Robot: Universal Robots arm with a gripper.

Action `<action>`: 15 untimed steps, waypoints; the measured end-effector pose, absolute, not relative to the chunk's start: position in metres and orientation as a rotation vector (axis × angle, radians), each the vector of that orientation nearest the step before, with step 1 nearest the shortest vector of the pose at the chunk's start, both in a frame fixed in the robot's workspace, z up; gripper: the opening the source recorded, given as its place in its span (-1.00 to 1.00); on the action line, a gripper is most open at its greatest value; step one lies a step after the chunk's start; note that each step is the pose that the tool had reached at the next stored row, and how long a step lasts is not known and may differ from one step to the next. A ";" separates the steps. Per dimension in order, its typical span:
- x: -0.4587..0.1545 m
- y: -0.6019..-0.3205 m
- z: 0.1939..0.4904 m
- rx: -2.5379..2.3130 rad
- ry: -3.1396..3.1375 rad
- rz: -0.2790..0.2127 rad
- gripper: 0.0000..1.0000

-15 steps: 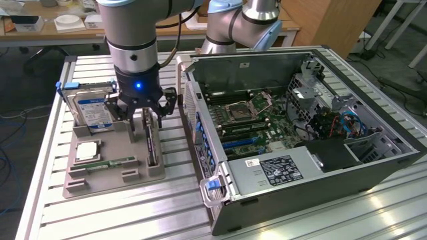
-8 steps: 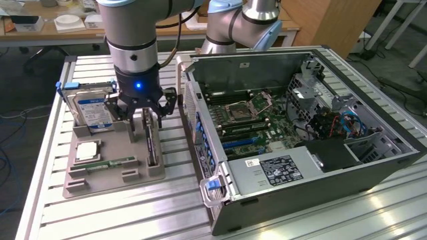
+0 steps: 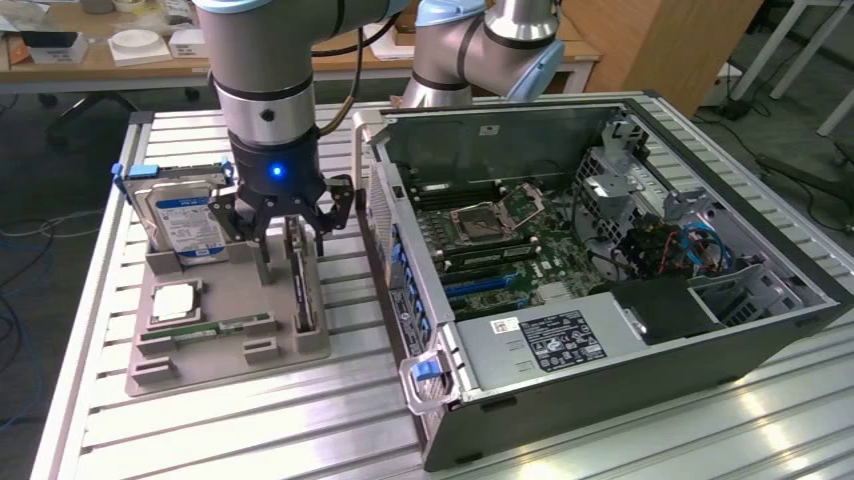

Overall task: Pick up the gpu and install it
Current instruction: 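Pick up the gpu and move the gpu toward the slot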

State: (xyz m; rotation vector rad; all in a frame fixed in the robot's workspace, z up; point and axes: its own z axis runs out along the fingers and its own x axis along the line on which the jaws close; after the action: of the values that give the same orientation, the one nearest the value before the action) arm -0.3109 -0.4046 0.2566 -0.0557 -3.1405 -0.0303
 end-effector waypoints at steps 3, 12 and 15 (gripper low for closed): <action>-0.311 -0.405 0.256 -0.003 -3.141 -0.030 0.29; -0.311 -0.405 0.255 0.027 -3.141 -0.031 0.29; -0.311 -0.405 0.253 0.027 -3.140 -0.030 0.29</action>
State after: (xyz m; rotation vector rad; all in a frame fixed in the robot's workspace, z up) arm -0.3109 -0.4046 0.2530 0.0273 -3.1404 -0.0304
